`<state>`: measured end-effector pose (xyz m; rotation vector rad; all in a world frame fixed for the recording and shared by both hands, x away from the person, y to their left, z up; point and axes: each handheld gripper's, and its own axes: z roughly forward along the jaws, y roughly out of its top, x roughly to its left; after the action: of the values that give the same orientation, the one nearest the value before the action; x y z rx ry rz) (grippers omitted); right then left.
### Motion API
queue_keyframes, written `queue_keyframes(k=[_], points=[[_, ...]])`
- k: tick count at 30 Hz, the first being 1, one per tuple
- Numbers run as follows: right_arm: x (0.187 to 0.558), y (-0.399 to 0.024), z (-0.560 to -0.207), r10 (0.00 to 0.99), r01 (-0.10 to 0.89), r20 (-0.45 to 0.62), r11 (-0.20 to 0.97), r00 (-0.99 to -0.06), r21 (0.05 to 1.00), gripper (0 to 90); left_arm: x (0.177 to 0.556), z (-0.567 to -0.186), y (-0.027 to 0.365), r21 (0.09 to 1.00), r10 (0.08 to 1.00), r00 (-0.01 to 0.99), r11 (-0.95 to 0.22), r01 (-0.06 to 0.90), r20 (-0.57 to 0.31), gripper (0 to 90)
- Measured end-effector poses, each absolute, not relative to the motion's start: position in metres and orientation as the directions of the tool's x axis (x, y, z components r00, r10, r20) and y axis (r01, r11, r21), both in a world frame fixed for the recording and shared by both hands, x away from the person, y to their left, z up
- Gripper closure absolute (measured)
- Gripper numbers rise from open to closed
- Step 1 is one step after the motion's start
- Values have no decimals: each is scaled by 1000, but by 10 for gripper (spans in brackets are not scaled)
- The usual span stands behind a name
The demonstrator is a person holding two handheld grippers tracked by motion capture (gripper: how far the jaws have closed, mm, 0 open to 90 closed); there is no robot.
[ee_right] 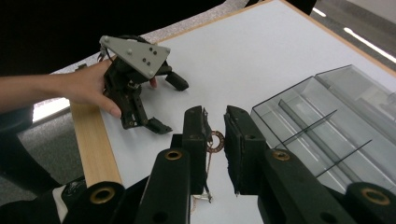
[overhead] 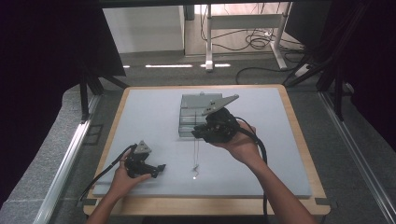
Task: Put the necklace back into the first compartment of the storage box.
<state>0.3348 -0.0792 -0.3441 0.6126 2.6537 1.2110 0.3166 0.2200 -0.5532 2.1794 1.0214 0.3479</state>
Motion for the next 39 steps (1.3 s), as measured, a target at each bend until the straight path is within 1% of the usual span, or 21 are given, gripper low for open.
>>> queue_keyframes(k=[10,39], points=[[337,-75,-326,434,284,2,585,-901,760,769,317,-553,220,690,755,654,-448,568,-48,26],[365,-73,-289,491,302,8,522,-871,798,769,317,-553,220,692,757,652,-445,569,-49,26]])
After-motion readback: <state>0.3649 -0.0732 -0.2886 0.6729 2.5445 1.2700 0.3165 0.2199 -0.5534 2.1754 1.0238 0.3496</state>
